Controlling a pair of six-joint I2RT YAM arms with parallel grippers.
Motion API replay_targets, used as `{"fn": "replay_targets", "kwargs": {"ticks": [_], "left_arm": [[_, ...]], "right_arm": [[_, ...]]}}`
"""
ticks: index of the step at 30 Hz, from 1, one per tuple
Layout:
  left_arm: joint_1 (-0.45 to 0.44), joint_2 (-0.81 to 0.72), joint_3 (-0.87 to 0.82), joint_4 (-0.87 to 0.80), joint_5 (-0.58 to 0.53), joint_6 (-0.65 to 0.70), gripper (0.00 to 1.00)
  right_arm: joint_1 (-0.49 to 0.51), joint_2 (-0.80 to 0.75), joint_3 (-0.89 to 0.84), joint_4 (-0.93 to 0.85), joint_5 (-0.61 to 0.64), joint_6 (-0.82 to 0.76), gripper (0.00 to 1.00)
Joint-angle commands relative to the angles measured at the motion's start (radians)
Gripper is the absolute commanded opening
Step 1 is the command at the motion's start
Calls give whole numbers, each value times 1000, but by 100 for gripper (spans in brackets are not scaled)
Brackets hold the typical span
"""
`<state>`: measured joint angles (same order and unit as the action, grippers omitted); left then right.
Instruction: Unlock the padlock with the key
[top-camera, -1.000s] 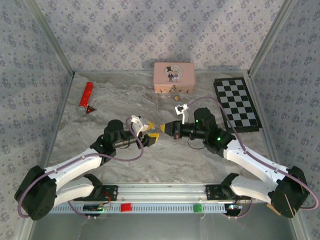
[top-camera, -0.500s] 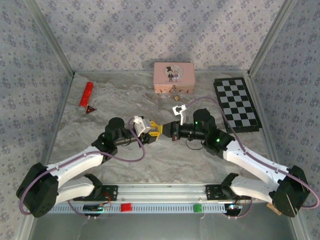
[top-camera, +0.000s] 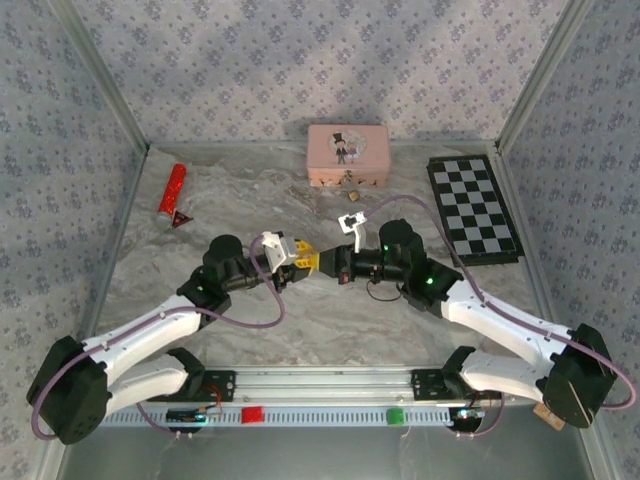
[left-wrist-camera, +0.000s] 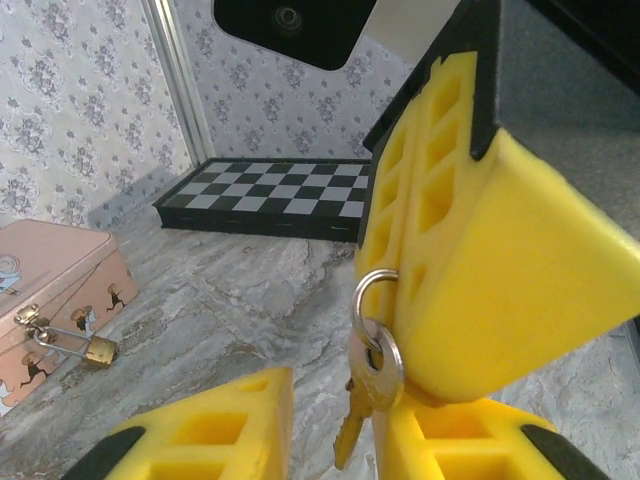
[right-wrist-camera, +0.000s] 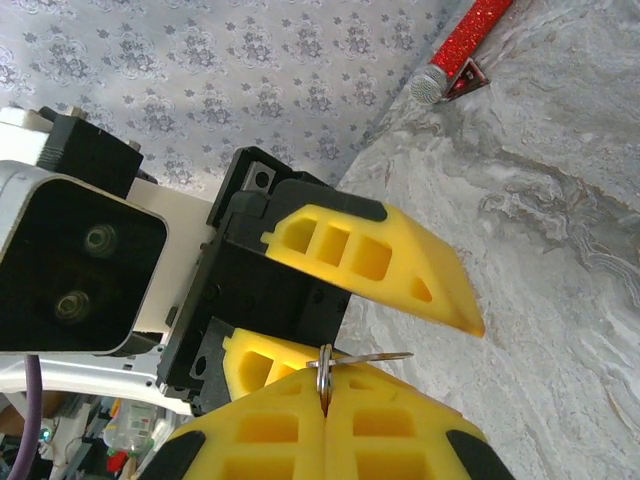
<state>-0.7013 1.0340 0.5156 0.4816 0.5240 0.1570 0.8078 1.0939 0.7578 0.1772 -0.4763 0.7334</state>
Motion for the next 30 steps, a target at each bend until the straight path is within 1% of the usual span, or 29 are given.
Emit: {"fn": "replay_targets", "kwargs": {"ticks": [1, 5, 6, 7, 13, 18, 22, 25, 27, 29, 30], "left_arm": [[4, -22, 26, -7, 18, 21, 25], [5, -32, 20, -10, 8, 23, 22], [7, -32, 21, -13, 12, 25, 17], [9, -34, 27, -28, 13, 31, 15], [13, -41, 27, -31, 4, 31, 12], [18, -47, 24, -31, -12, 22, 8], [29, -34, 58, -92, 18, 22, 4], [31, -18, 92, -159, 32, 43, 2], [33, -8, 108, -199, 31, 61, 0], [34, 6, 119, -226, 11, 73, 0], [37, 16, 124, -239, -3, 79, 0]], "right_arm": [[6, -6, 25, 24, 34, -11, 0], [1, -28, 8, 20, 65, -10, 0], [-1, -30, 6, 19, 68, -9, 0], [-3, -32, 3, 20, 71, -8, 0], [-7, -25, -3, 17, 80, -2, 0], [-13, -26, -6, -18, 105, -11, 0], [-18, -21, -6, -37, 101, -21, 0], [-19, -49, 10, -124, 119, -96, 15], [-24, -97, 15, -204, 160, -195, 34], [-31, -165, 12, -284, 237, -287, 66], [-35, -199, 8, -311, 276, -334, 75]]}}
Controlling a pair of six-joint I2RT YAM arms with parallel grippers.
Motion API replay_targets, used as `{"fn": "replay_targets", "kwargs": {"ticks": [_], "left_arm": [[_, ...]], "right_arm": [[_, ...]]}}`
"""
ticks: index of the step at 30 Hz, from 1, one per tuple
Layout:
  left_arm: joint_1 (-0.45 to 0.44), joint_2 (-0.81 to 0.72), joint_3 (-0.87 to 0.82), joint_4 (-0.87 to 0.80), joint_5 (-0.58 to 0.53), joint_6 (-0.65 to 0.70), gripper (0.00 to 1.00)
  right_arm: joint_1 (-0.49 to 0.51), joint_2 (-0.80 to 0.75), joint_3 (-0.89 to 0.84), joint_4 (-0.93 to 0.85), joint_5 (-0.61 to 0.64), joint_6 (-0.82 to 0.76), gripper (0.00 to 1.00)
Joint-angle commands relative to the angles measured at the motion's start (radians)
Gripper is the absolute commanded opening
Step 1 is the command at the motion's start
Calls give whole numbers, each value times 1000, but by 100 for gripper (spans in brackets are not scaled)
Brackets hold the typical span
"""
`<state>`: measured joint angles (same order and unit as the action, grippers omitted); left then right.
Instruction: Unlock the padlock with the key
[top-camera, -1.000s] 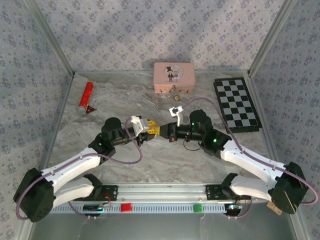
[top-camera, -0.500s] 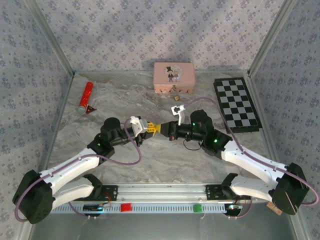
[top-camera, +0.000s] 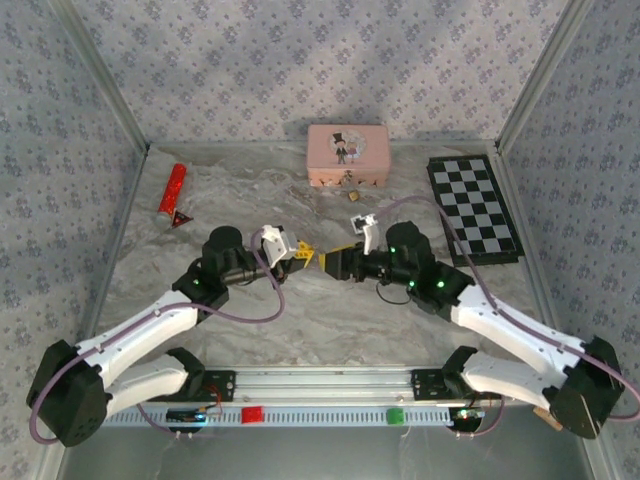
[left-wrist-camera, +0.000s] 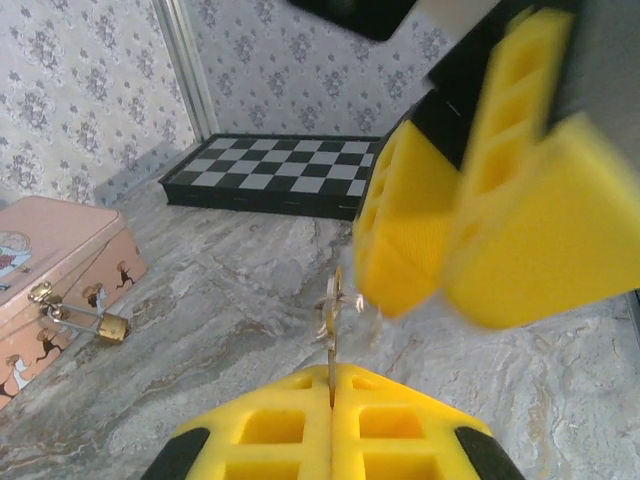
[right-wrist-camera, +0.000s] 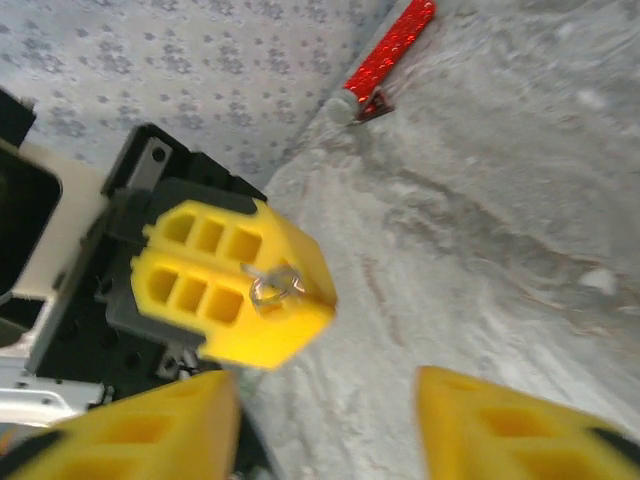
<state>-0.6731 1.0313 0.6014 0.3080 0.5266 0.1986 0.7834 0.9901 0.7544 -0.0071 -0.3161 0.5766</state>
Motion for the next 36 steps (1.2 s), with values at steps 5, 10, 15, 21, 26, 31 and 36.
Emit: {"fn": "replay_targets", "kwargs": {"ticks": [5, 10, 15, 21, 26, 31, 36], "left_arm": [[24, 153, 183, -350, -17, 148, 0], [8, 289, 344, -656, 15, 293, 0], [-74, 354, 444, -864, -78, 389, 0], [-150, 465, 619, -1100, -248, 454, 1], [-176, 521, 736, -1225, -292, 515, 2], [-228, 583, 880, -1373, -375, 546, 3], [-265, 570, 934, -1400, -376, 575, 3]], "right_arm": [[-35, -271, -149, 11, 401, -386, 89], [-50, -339, -391, 372, 292, -591, 91], [-48, -304, -415, 382, 45, -649, 88], [-76, -292, -491, 448, -38, -596, 89], [-151, -257, -527, 489, -197, -554, 84], [-178, -212, -531, 560, -318, -507, 81], [-178, -153, -525, 647, -365, -474, 72]]}}
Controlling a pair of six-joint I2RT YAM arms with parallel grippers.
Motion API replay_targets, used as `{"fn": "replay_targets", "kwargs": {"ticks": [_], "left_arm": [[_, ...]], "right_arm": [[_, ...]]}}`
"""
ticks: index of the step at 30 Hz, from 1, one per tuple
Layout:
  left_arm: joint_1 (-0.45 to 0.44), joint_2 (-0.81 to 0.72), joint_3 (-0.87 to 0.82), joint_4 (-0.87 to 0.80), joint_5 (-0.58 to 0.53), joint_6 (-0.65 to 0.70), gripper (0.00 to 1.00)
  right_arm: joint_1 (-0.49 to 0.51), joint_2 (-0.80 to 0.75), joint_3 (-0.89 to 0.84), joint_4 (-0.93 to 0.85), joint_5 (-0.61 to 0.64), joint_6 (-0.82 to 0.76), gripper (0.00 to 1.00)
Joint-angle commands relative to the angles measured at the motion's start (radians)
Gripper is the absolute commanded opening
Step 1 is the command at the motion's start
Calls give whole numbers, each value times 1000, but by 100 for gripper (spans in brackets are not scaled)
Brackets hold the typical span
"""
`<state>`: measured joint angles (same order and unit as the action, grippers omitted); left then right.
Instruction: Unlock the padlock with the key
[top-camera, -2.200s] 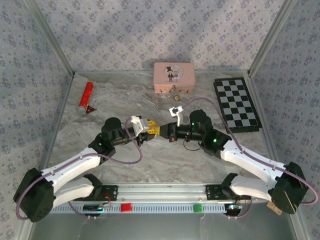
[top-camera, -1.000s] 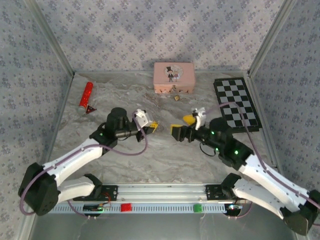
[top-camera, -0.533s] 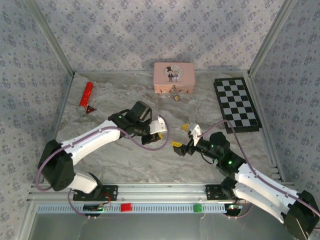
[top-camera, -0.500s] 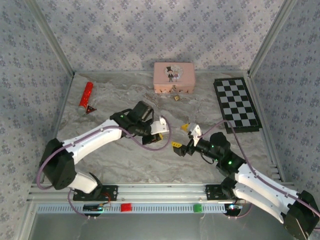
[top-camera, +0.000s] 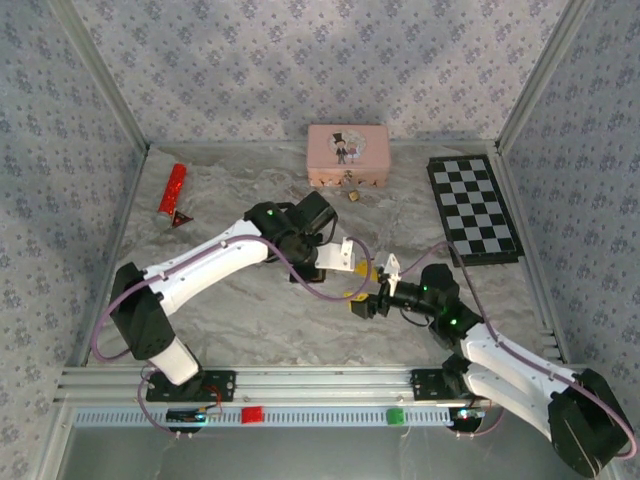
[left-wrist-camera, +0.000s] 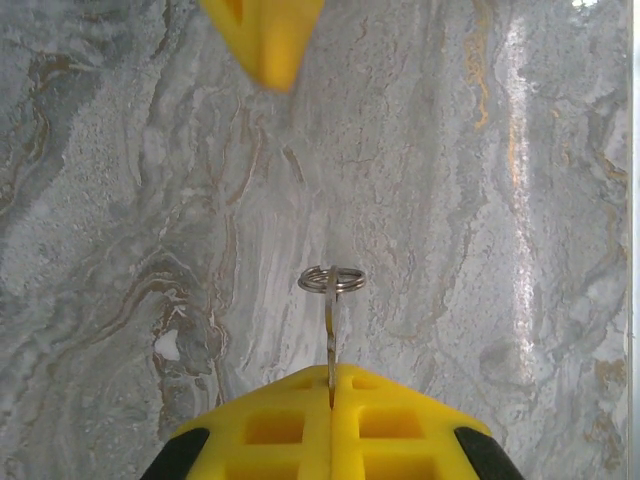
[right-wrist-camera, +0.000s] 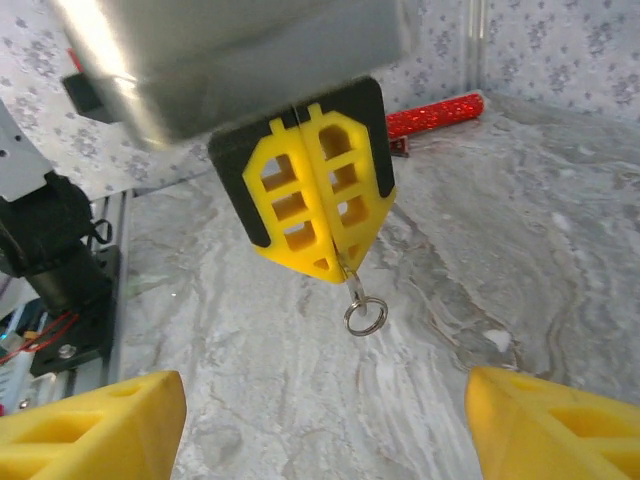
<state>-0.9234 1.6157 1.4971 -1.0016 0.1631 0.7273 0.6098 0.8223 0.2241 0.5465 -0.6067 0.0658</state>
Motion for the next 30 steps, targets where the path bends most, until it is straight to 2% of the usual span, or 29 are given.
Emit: {"fn": "replay_targets", "kwargs": {"ticks": [1, 8, 17, 30], "left_arm": [[-19, -20, 41, -92, -6, 49, 3], [-62, -22, 63, -105, -76, 53, 3], [-81, -44, 61, -90, -45, 50, 3], [-94, -92, 28, -49, -15, 57, 3]], "right_arm": [[-4, 21, 10, 98, -83, 39, 70], [-3, 76, 61, 125, -206, 73, 59], [14, 109, 76, 143, -208, 71, 47], [31, 142, 89, 139, -173, 52, 37]]}}
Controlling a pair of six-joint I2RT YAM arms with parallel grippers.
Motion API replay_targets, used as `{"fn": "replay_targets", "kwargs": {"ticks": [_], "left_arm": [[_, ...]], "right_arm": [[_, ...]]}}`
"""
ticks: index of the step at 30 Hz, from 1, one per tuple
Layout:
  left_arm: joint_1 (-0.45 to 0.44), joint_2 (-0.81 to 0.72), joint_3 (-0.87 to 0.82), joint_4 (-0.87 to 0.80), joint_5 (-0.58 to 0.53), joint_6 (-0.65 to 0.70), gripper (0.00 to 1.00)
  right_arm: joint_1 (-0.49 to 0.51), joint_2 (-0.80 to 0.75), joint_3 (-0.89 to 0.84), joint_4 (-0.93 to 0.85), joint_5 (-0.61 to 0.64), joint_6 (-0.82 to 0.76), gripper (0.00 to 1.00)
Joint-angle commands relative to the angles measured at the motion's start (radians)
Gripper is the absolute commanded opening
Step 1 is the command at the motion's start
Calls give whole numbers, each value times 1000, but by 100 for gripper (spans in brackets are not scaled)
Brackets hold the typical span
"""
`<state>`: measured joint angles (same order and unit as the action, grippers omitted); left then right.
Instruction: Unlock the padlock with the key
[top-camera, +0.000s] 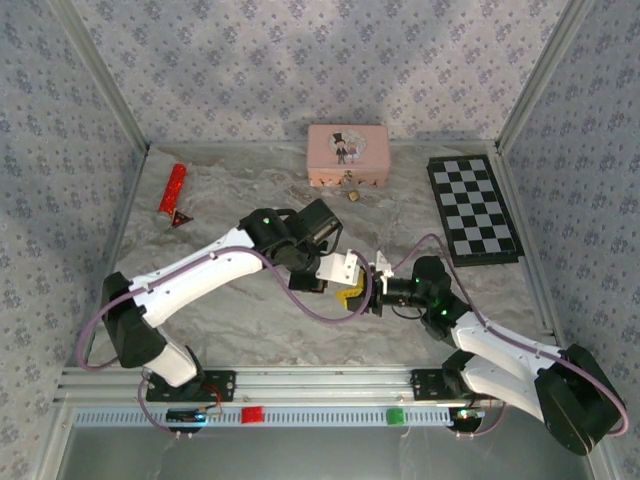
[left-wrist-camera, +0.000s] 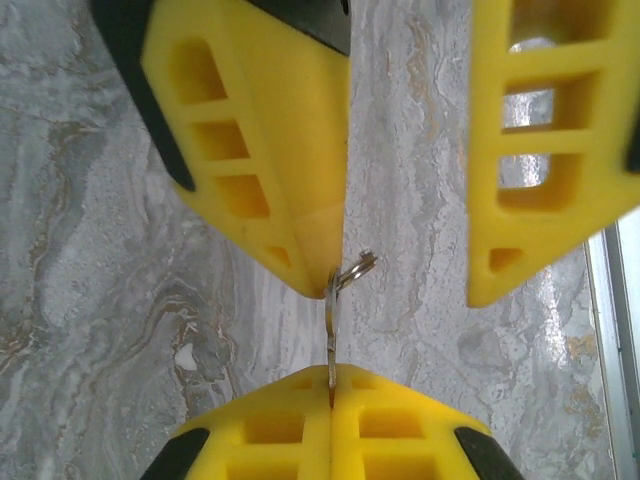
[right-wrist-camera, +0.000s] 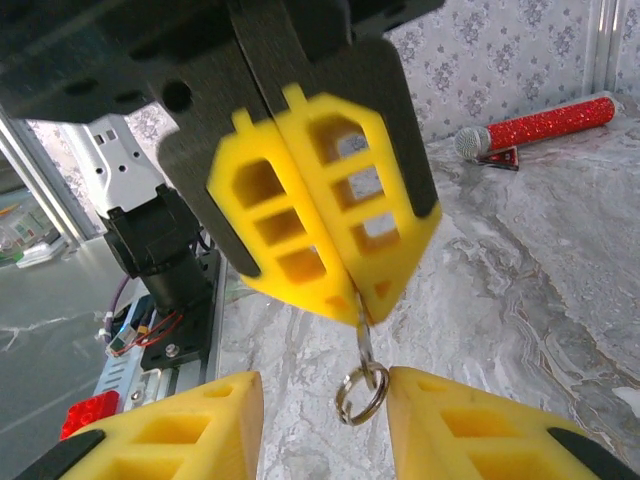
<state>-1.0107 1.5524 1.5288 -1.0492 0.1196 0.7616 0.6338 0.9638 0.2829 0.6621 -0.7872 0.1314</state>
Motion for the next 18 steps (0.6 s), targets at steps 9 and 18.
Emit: {"fn": "replay_targets", "kwargs": {"ticks": [9, 18], "left_arm": [[-6, -25, -12, -1, 25, 20, 3], [-6, -19, -15, -15, 74, 22, 3]], "right_arm": [[9, -12, 28, 24, 31, -13, 38], [18, 0, 34, 37, 33, -11, 39]]}}
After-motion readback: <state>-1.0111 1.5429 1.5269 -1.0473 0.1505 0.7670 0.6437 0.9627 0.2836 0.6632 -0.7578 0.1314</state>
